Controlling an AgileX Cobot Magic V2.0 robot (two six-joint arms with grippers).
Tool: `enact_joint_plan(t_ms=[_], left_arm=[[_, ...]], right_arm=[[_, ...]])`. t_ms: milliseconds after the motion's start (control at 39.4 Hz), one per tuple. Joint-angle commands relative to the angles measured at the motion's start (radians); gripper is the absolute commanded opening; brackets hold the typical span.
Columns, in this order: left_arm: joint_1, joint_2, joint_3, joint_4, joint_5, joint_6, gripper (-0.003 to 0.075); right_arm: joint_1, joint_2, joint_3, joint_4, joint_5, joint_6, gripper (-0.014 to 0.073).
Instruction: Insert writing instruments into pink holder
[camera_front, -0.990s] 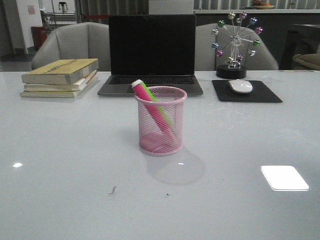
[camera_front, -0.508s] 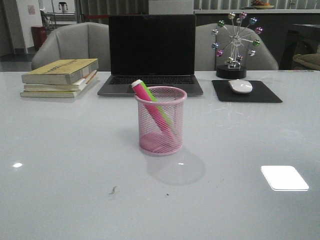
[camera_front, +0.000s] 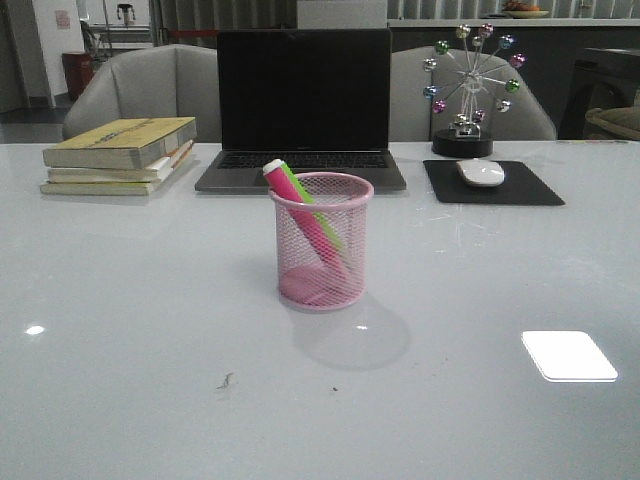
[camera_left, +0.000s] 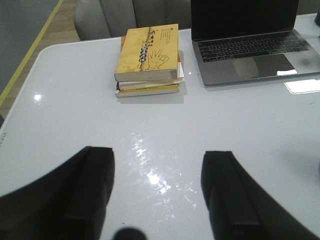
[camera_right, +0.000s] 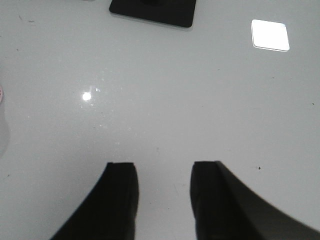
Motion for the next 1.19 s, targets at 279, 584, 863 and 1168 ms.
enact_joint_plan(t_ms=[279, 584, 863, 1168], left_arm=[[0.0, 0.044, -0.028, 0.002, -0.087, -0.002, 0.0435], [0.0, 0.138, -0.028, 0.0, -0.092, -0.002, 0.0435], [0.0, 0.166, -0.028, 0.0, -0.137, -0.002, 0.0435], [0.0, 0.166, -0.028, 0.0, -0.205, -0.002, 0.0435]], right_arm=[[-0.008, -0.013, -0.028, -0.008, -0.059, -0.009, 0.0169], [-0.008, -0.013, -0.028, -0.008, -0.058, -0.009, 0.005], [-0.008, -0.013, -0.028, -0.008, -0.057, -0.009, 0.005], [-0.008, -0.013, -0.028, -0.008, -0.057, -0.009, 0.005]])
